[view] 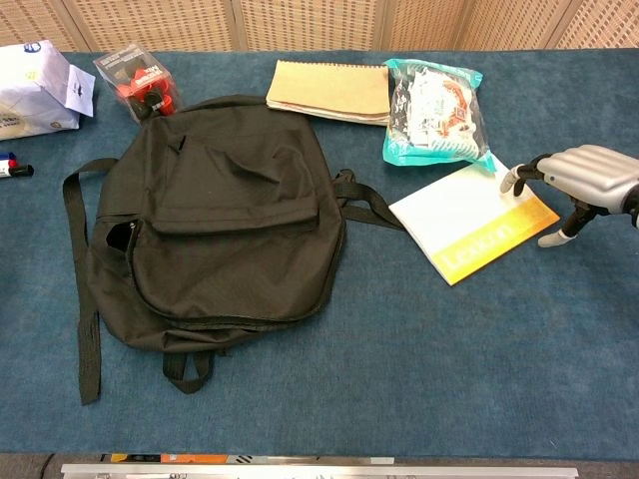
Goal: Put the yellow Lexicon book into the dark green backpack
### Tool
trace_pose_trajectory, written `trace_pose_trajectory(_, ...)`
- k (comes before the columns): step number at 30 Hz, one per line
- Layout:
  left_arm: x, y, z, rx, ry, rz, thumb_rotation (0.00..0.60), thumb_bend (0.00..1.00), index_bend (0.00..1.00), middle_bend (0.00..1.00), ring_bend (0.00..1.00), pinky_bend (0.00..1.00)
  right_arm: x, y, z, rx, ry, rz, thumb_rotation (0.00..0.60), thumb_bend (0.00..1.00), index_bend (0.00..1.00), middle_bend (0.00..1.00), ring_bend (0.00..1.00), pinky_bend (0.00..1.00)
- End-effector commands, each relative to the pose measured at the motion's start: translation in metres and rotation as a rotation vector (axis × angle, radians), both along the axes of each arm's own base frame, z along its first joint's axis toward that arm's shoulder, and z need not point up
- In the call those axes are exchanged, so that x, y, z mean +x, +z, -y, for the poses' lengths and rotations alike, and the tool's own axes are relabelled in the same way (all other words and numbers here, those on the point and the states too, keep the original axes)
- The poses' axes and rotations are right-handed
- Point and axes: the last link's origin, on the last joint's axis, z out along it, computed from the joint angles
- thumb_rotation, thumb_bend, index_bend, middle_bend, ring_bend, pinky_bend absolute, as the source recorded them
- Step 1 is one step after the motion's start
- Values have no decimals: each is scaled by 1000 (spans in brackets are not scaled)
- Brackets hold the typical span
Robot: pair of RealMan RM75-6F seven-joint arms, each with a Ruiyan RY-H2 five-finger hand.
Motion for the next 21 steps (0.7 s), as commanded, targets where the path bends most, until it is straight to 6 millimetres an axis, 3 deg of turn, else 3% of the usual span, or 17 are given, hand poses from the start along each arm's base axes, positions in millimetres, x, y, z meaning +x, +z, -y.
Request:
trace_pose_trajectory(1, 0, -1, 0, -3, 2, 0, 593, 250, 91, 68, 61, 48, -3, -3, 1, 5, -10, -5, 600, 73, 284, 340, 216, 305)
trace_pose_trajectory(21, -2, -2, 0, -14, 8, 14, 591, 250, 91, 68, 61, 48, -6, -9, 2, -27, 52, -49, 600, 100, 284, 349, 216, 314)
